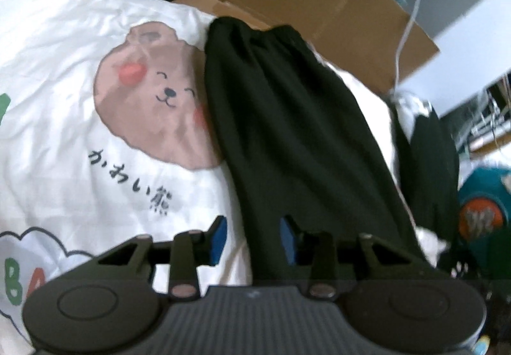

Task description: Fold clothes

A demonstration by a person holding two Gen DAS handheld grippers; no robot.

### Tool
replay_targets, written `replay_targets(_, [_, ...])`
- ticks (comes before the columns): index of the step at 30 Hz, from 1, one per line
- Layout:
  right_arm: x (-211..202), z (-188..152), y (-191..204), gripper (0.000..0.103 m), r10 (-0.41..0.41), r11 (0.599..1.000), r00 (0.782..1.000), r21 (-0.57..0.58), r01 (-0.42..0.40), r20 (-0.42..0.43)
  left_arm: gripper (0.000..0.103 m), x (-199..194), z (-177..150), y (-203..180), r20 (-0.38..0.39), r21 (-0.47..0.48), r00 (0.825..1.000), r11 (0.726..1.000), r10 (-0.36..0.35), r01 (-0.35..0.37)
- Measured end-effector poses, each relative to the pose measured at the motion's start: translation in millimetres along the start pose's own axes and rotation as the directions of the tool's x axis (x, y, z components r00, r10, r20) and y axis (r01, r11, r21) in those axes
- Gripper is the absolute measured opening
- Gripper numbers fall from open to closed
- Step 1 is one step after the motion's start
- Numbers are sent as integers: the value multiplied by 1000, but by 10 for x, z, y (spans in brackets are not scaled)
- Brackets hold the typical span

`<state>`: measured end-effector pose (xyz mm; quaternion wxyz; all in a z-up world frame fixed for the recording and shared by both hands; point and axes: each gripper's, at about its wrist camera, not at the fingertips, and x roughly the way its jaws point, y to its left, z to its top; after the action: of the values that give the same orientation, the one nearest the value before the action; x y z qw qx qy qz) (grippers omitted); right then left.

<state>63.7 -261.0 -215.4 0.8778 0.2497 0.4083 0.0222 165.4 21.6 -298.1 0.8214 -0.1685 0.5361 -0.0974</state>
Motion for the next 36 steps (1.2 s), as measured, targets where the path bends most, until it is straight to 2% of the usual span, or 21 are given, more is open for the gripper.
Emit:
replay_targets(12, [-61, -127, 93, 56, -45, 999, 998, 19, 46, -32, 34, 63, -336, 119, -73, -45, 997, 999, -3, 0])
replay_targets(20, [-77, -217, 39, 57, -43, 999, 998, 20, 44, -42, 34, 240, -464, -25, -115, 39, 993, 999, 16, -11])
replay_targets(25, [-48, -262, -58, 57, -43, 998, 998, 39, 45, -50, 37, 275, -489, -7, -91, 35, 995, 999, -32, 35])
replay_targets(27, [-29, -280, -105, 57, -43, 997, 998, 56, 46, -55, 36, 287, -507, -29, -78, 43, 997, 999, -22, 26])
replay_targets(32, [4, -304, -163, 57, -30, 997, 998, 76, 34, -61, 36, 361, -529, -62, -76, 9, 995, 997, -70, 71])
replay_targets(34, [9, -305, -174, 57, -27, 997, 998, 76, 31, -63, 35, 396, -525, -111, -82, 22, 994, 997, -69, 71])
replay_targets(35, [10, -302, -182, 57, -26, 997, 998, 77, 31, -63, 34, 434, -516, -159, -89, 36, 994, 997, -62, 65])
replay_targets(36, [10, -298, -189, 57, -26, 996, 998, 78, 31, -63, 27, 472, -510, -194, -98, 42, 994, 997, -55, 59])
